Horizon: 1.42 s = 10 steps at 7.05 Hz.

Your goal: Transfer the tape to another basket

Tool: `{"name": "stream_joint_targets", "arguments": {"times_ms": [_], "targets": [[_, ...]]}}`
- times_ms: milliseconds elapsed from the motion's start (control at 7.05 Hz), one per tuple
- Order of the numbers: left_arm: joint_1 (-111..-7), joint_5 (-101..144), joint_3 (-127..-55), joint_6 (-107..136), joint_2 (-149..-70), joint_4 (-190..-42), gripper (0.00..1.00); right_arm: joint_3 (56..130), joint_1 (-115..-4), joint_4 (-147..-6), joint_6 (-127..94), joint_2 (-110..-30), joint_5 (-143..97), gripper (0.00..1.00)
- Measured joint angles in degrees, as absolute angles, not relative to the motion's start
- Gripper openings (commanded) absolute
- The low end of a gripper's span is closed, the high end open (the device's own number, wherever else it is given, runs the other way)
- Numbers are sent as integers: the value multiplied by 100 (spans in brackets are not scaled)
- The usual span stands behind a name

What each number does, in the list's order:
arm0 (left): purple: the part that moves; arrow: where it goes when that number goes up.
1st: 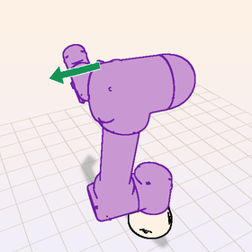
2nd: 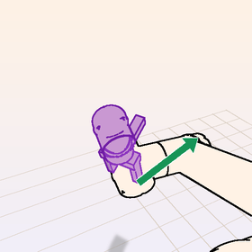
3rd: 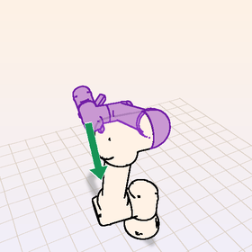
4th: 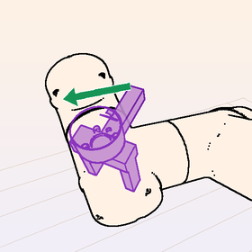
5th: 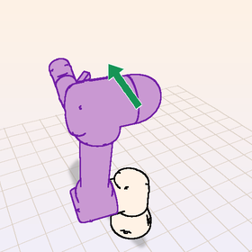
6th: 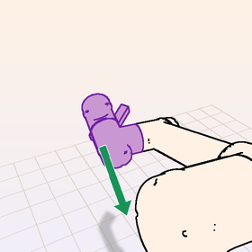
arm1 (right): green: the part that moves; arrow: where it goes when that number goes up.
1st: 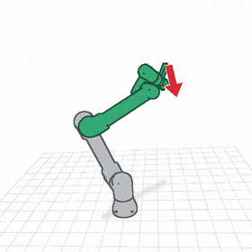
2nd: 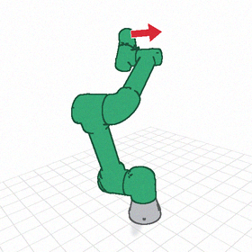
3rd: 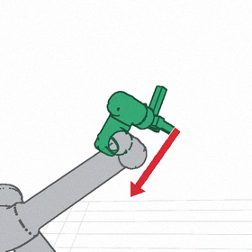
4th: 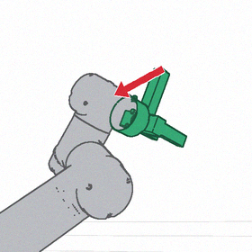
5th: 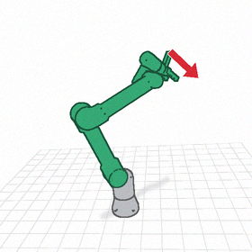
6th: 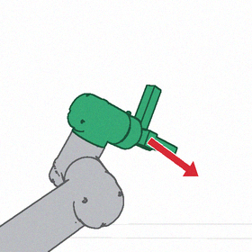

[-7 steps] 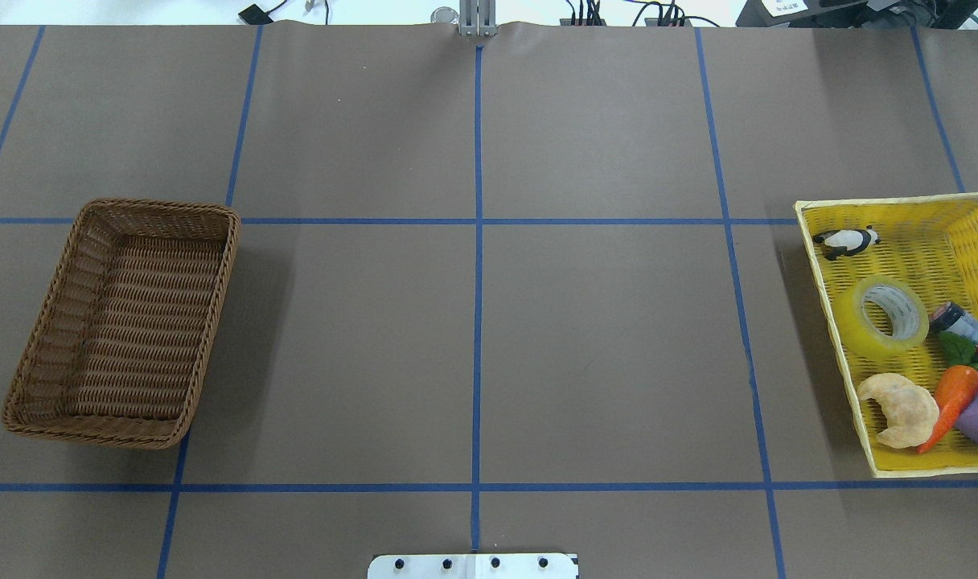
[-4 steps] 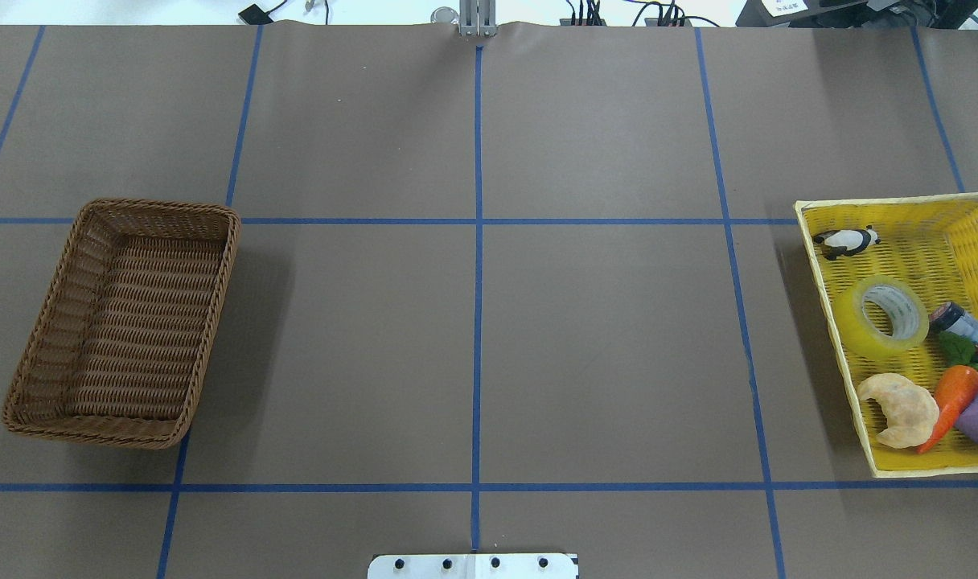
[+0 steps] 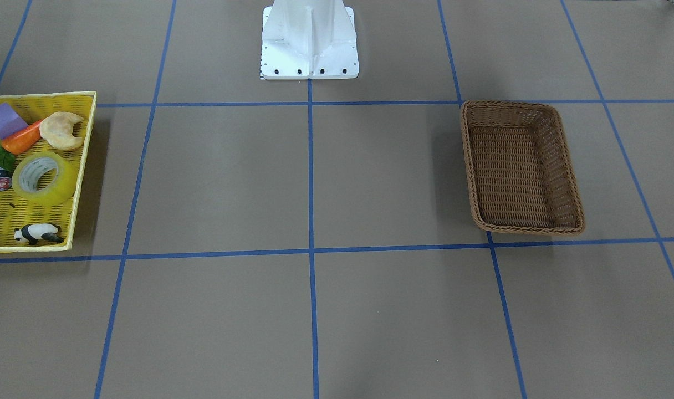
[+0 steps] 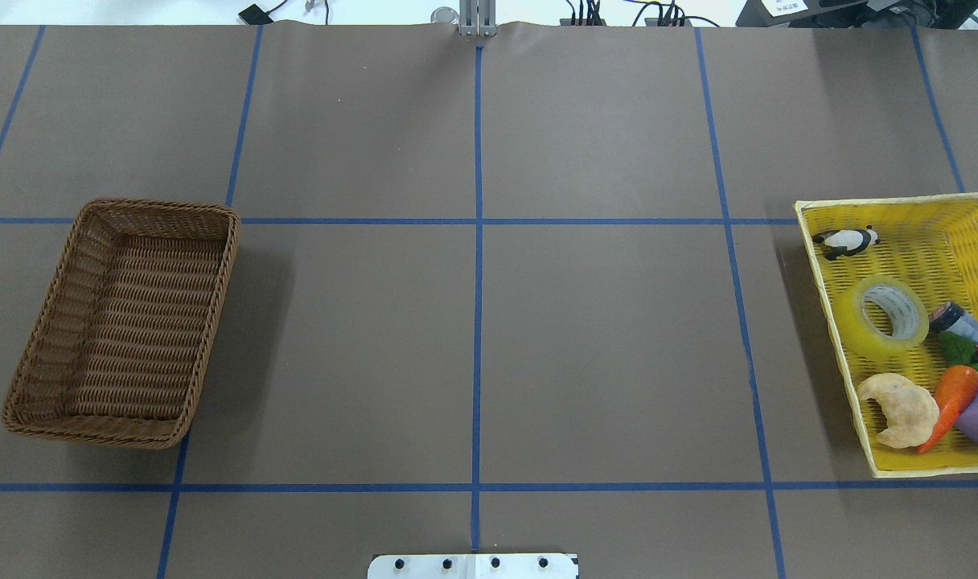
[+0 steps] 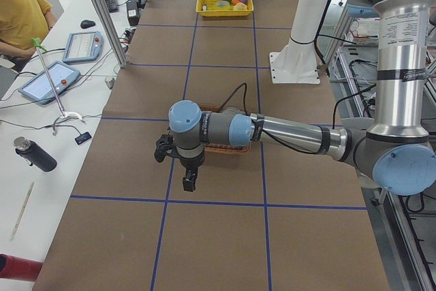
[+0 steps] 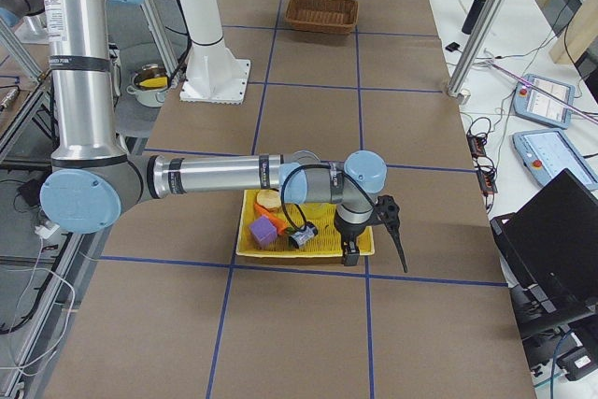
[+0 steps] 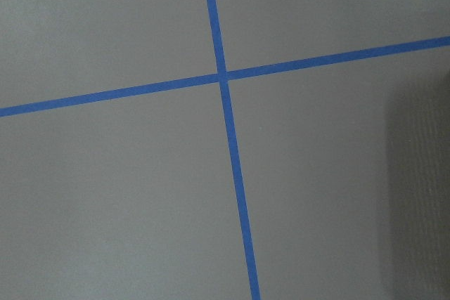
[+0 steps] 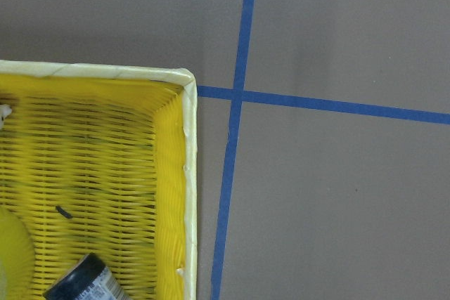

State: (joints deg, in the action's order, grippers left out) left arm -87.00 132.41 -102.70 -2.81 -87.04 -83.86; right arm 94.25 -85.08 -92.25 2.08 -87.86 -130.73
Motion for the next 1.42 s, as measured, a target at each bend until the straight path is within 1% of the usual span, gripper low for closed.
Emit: {"name": "stream_joint_targets", "arguments": {"times_ms": [284, 709, 1135, 1419], "targets": [[-8701, 13255, -10297, -168, -8720, -8391, 98, 9689, -8377, -9222, 205, -8563, -13163, 100], [-8701, 13270, -10338, -158, -8716, -8393, 98, 10015, -7618, -9200, 212, -8487, -13215, 100], [-8701, 13277, -10392, -156, -8718, -8401, 98, 9955, -6999, -8305, 173, -8827, -13095, 100], [-8701, 13280, -10443, -154, -8715, -8402, 98, 9861, -6663, -7978, 122, -8976, -13053, 99]]}}
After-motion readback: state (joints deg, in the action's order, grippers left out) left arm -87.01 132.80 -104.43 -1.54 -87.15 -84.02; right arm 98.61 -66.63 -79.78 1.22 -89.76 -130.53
